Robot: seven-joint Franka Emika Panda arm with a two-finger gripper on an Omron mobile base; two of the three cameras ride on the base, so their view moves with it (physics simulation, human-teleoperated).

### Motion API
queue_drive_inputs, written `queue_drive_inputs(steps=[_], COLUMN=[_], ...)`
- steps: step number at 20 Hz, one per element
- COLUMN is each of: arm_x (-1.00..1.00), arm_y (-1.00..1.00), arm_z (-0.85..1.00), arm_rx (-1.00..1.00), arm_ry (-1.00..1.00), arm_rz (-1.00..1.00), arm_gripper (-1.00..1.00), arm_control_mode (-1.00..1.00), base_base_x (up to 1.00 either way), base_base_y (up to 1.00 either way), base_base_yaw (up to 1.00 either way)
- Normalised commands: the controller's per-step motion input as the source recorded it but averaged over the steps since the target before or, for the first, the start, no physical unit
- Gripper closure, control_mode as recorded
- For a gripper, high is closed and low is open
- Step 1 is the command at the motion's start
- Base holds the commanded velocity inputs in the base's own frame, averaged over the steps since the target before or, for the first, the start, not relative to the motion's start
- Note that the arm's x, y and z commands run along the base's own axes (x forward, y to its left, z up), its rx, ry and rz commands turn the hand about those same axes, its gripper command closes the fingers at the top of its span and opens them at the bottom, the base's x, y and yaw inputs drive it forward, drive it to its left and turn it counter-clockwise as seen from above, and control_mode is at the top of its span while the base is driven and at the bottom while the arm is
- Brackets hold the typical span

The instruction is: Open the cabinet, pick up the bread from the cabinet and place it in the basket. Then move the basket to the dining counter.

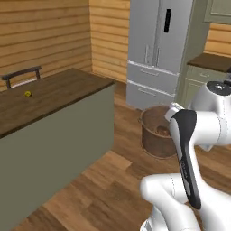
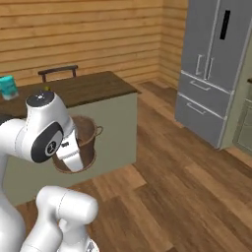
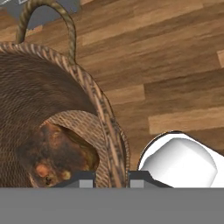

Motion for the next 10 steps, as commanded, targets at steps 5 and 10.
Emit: queue_drive_inputs(steps=[5, 10], arm_x=[0.0, 0.0], arm_y=[0.0, 0.0], arm_z=[0.0, 0.0], arm_rx=[0.0, 0.0], arm_ry=[0.0, 0.0], arm_rz=[0.0, 0.0], arm_gripper=[1.0, 1.0], arm_control_mode=[1.0, 1.0], base_base_x=[1.0, 1.0], base_base_y=[0.0, 0.0], base_base_yaw=[0.37, 0.42])
